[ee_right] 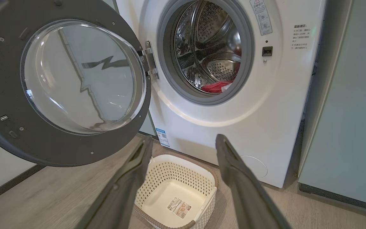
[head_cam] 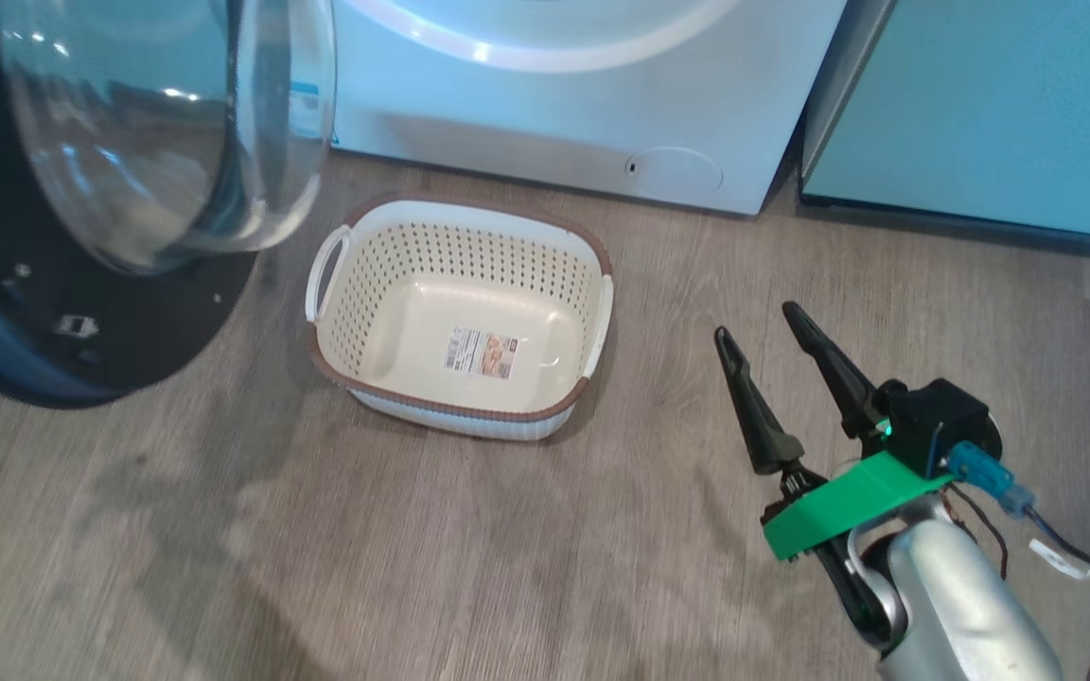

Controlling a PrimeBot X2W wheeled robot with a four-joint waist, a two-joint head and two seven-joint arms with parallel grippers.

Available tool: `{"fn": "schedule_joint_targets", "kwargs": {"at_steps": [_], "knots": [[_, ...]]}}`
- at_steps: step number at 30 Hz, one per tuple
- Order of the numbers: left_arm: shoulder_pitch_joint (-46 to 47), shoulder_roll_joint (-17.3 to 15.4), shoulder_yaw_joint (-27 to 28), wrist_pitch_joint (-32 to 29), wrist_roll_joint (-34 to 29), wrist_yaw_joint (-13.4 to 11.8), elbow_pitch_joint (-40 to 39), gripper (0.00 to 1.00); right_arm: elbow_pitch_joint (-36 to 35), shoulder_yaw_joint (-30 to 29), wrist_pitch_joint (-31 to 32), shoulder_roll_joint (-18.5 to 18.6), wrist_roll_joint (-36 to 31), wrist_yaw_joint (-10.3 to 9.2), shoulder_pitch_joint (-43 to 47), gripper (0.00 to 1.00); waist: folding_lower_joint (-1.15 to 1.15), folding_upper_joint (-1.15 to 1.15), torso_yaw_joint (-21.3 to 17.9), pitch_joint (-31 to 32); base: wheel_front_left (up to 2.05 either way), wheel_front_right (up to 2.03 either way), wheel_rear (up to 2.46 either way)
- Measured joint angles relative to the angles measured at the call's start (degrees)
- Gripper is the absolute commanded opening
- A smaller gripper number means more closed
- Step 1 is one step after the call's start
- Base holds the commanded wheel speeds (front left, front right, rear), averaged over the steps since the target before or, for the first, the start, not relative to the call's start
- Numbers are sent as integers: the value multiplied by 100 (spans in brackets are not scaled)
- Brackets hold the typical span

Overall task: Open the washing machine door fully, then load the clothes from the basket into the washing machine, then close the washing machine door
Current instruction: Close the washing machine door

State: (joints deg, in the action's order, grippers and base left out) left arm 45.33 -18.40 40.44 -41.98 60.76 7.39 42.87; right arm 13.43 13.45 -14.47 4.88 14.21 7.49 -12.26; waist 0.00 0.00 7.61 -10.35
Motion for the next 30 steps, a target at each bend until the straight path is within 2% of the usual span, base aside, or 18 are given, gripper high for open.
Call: {"fn": "schedule_joint_targets", "kwargs": {"at_steps": [12, 16, 19, 24, 30], "knots": [[-945, 1215, -156, -903, 848, -10, -1261, 0, 7, -3, 0, -90, 48, 0, 144, 100, 0, 0, -149, 370, 0, 0, 0], [-1224, 1515, -316, -1099, 957, -58, -1633, 0, 5, -2, 0, -91, 48, 0, 175, 100, 0, 0, -216, 395, 0, 0, 0], [-1372, 1638, -414, -1215, 1129, -112, -1828, 0, 5, -3, 0, -91, 47, 0, 247, 100, 0, 0, -268, 369, 0, 0, 0], [-1497, 1664, -712, -1187, 1434, -238, -2037, 0, -4, -4, 0, -90, 41, 0, 242, 100, 0, 0, -376, 263, 0, 0, 0], [-1650, 1669, -1500, -761, 2369, -359, -2038, 0, -19, -22, 0, -91, 41, 0, 238, 100, 0, 0, -571, 85, 0, 0, 0]]}}
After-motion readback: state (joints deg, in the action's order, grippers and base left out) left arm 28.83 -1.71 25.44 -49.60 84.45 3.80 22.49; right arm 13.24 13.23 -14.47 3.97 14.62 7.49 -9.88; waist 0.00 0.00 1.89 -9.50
